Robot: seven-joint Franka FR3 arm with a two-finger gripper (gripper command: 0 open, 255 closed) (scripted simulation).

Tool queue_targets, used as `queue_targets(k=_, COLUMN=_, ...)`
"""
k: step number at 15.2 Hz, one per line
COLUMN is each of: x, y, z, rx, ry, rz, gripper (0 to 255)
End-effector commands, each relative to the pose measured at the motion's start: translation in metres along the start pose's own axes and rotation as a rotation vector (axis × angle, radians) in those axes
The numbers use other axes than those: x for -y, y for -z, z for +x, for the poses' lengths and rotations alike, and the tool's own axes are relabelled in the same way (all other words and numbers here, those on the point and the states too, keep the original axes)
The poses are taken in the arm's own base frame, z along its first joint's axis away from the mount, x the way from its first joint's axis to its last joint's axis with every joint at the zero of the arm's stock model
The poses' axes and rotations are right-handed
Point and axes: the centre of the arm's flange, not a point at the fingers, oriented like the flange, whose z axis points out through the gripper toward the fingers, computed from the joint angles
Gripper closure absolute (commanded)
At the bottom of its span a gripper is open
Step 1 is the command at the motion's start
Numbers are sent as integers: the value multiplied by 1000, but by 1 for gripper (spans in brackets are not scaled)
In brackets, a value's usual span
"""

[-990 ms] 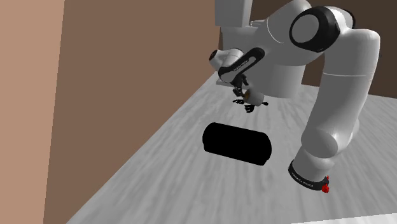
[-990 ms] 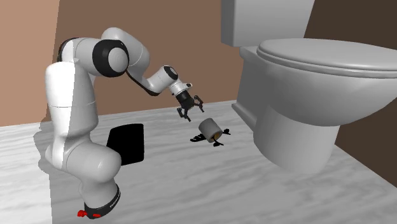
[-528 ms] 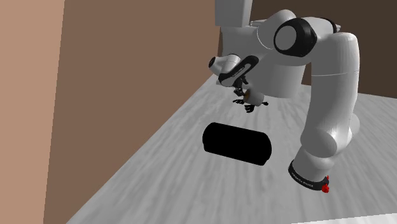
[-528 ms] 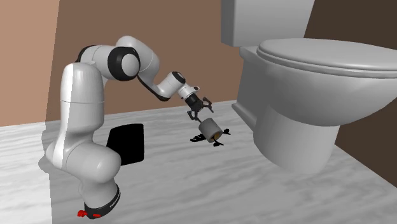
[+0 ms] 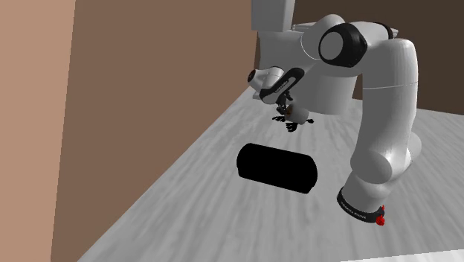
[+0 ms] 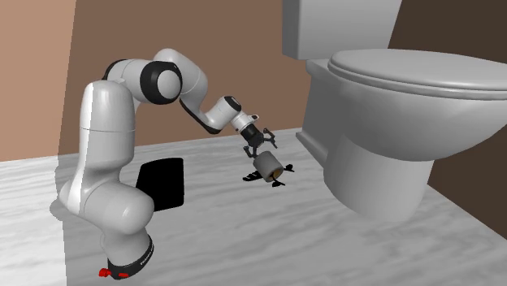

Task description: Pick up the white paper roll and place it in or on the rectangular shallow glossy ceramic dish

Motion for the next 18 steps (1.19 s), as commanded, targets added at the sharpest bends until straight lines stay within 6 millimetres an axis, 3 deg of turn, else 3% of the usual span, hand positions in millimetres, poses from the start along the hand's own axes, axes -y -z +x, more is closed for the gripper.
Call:
queue_targets(k=1, x=0, y=-1, z=0, rx=0, ry=0, rz=0, gripper=0)
queue_targets(k=4, x=0, y=-1, z=0, rx=0, ry=0, rz=0, gripper=0)
queue_targets(k=5, x=0, y=-1, z=0, rx=0, ry=0, rz=0, gripper=255)
queue_targets(k=14, x=0, y=-1, z=0, rx=0, ry=0, rz=0, gripper=255)
queue_targets(k=18, x=-13, y=12, z=-11, rx=0, ry=0, rz=0, gripper=255)
